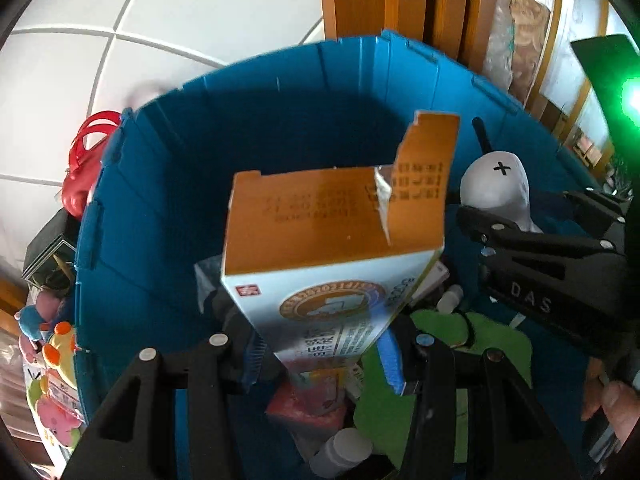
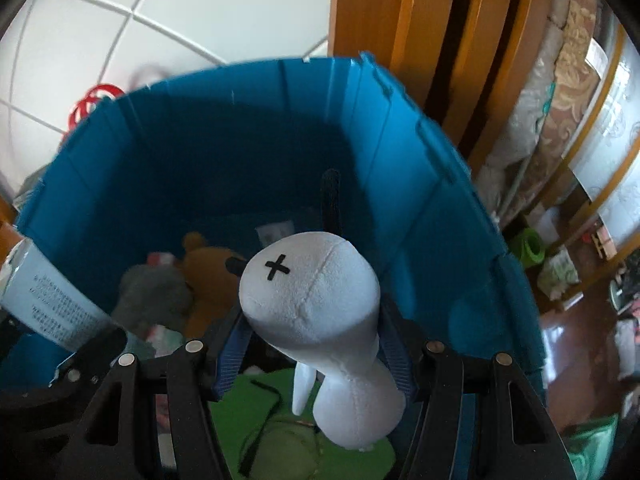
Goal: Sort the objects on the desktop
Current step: 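Carry the orange-topped box and white plush toy over the blue crate with both tools, then open both tools to drop the box and plush toy into the crate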
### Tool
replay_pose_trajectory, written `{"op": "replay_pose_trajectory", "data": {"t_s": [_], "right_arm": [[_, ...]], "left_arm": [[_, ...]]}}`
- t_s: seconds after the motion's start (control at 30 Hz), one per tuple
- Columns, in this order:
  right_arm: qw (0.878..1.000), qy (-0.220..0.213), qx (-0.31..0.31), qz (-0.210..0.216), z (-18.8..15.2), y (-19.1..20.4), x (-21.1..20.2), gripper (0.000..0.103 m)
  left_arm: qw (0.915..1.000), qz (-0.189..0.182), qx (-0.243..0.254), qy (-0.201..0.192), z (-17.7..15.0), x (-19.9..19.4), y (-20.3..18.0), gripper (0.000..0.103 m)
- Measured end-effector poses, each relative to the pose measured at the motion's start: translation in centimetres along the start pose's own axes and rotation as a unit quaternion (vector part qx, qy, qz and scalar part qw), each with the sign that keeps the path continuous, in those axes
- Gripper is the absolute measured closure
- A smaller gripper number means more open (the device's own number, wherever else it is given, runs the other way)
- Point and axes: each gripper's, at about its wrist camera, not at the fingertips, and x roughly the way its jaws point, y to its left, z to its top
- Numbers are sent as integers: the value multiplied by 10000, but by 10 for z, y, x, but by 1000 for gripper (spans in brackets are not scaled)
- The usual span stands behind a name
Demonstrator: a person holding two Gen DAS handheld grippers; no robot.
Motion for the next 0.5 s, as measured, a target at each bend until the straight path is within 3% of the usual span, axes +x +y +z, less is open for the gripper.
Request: {"op": "replay_pose_trajectory", "data": {"t_s": [0.17,0.3,0.5], "right_arm": [[9993,367,-44,-62,-4,-6,27,42],[9991,308,-138,-258,-7,-5,28,42],[9987,463,-94,-192,-9,-9,36,42]], "left_arm": [[9994,78,-227,254,-4,18,16,55],[9982,125,-327,491,-7,28,25,55],[9980,34,-194,599,-6,32,22,52]]}}
